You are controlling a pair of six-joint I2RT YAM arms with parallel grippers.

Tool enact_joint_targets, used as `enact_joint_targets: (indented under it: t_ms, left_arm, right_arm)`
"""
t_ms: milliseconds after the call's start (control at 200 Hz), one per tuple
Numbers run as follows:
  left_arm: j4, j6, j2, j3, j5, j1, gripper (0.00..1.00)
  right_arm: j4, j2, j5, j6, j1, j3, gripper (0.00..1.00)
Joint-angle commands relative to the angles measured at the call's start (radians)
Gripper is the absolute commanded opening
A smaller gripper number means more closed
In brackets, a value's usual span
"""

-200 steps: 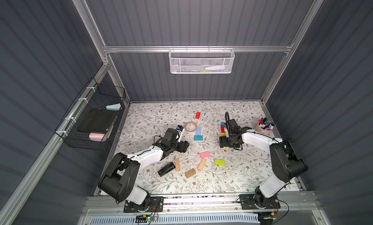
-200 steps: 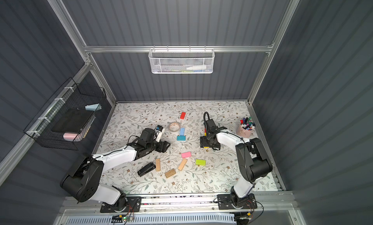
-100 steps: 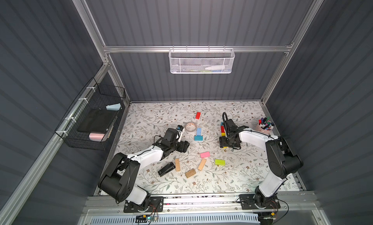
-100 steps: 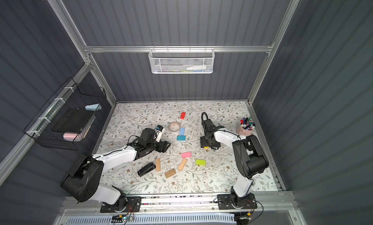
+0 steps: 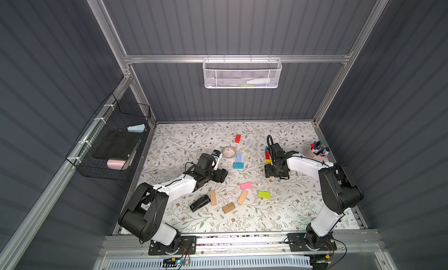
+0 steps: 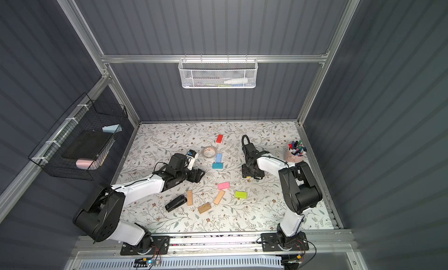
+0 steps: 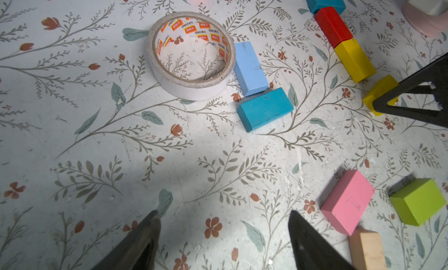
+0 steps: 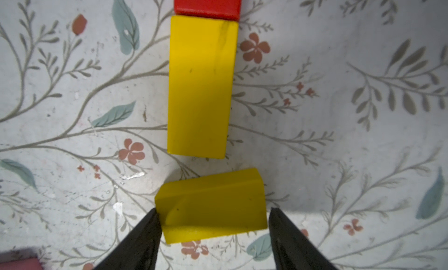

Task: Assemble the letter c with building blocks
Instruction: Assemble the building block at the center of the board.

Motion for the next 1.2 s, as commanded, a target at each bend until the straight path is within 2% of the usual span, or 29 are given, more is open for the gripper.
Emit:
enact_joint_targets:
  t_ms: [0,65,450,846,1196]
  left_arm:
    - [-0.019,0.021,0.015,0.025,0.0,-0.006,0.81]
    - [-0.019,0.02,0.015,0.025,0.0,-0.007,0.81]
    - [-0.022,0.021,0.01,0.024,-0.001,-0.007,0.82]
    - [-0.025,0.021,0.007,0.024,-0.002,-0.007,0.82]
    - [-0.027,0.021,0.005,0.024,-0.004,-0.007,0.82]
  right_arm:
    - [-0.007,0.014,0.009,-0.01,0.001,0.02,0.65]
    - [-0.001,0.011,0.005,-0.005,0.0,0.019,0.62]
    - [0.016,0.006,-0.005,0.037,-0.038,0.022,0.6]
    - [0.046,-0.011,-0.073,0.053,-0.055,0.0,0.61]
    - [0.041,0.004,-0.074,0.055,-0.054,0.002,0.63]
